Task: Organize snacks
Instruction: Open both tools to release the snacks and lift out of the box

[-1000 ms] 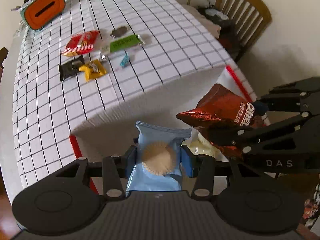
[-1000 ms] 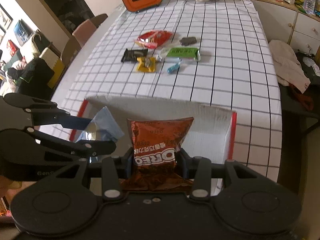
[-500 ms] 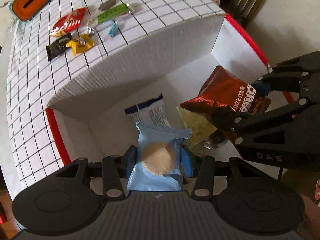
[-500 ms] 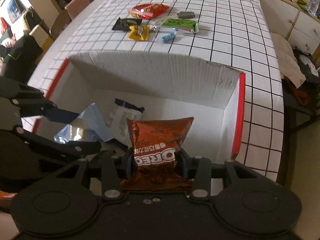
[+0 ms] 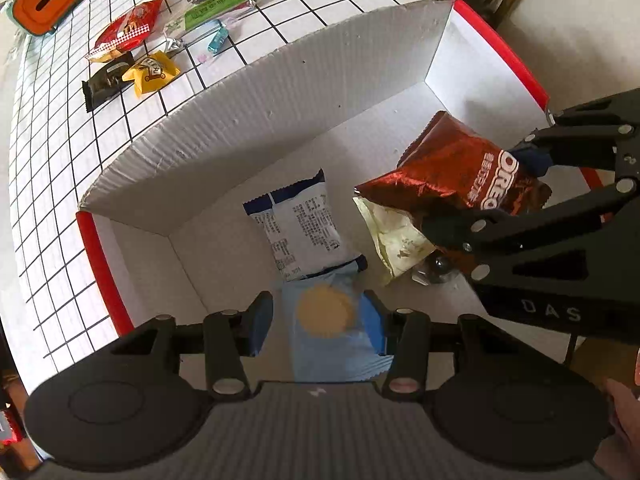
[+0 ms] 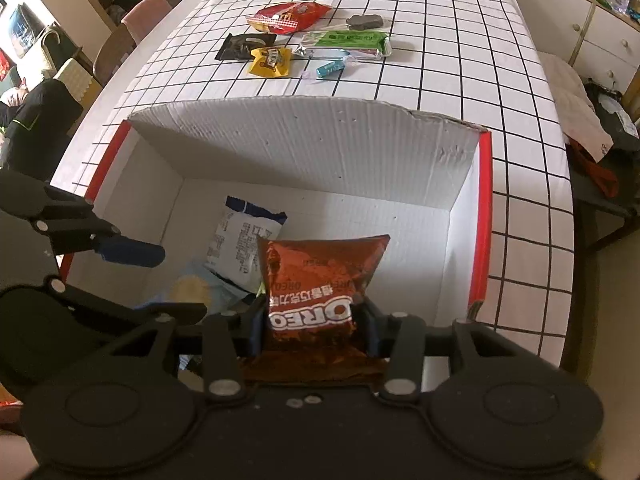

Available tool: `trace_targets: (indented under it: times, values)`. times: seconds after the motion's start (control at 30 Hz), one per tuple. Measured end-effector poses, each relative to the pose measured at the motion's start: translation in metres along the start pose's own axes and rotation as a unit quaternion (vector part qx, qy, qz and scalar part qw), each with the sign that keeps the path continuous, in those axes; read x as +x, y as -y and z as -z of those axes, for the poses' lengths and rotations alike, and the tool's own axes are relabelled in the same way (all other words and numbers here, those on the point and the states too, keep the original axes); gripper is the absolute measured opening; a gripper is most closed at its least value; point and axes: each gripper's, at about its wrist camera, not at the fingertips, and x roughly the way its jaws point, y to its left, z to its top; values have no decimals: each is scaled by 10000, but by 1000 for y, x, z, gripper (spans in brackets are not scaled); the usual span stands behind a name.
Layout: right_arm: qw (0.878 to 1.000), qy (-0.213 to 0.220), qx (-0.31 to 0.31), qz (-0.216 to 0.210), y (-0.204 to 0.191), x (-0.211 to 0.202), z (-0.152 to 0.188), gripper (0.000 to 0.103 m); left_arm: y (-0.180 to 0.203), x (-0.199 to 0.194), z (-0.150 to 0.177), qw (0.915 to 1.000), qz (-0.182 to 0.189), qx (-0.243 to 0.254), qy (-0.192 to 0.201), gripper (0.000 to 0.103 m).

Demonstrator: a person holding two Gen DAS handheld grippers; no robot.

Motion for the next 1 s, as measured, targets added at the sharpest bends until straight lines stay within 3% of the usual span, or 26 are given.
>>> trace_targets:
  times: [0.23,0.37,0.53,0.63,0.7,0.87,1.0]
  values:
    - [9999,38,118,-91,0,-8,-3,51,-5,-11,0,9997,32,-26,245,58]
    - [9997,172,125,-145,-2,-20,-8,64,-10,-19,2,9992,39,-92,392,65]
    - [9992,319,107,-222,-4,-36,-13,64,-19,-31,5,9979,110,-219,602,69]
    - [9987,439,97,-245,-6,-46,-17,70,-24,-40,6,9965,167,-278,765,74]
    - [9982,532,69,-259,-7,-54,-20,75,-27,-46,7,9956,169,-294,871,74]
    - [9970,718,-14,-280,-10,-70,-28,77,-40,-60,7,9923,136,-428,1158,77]
    - [9952,940,-60,-247,-11,-81,-38,84,-54,-75,8,9854,81,-589,1595,77]
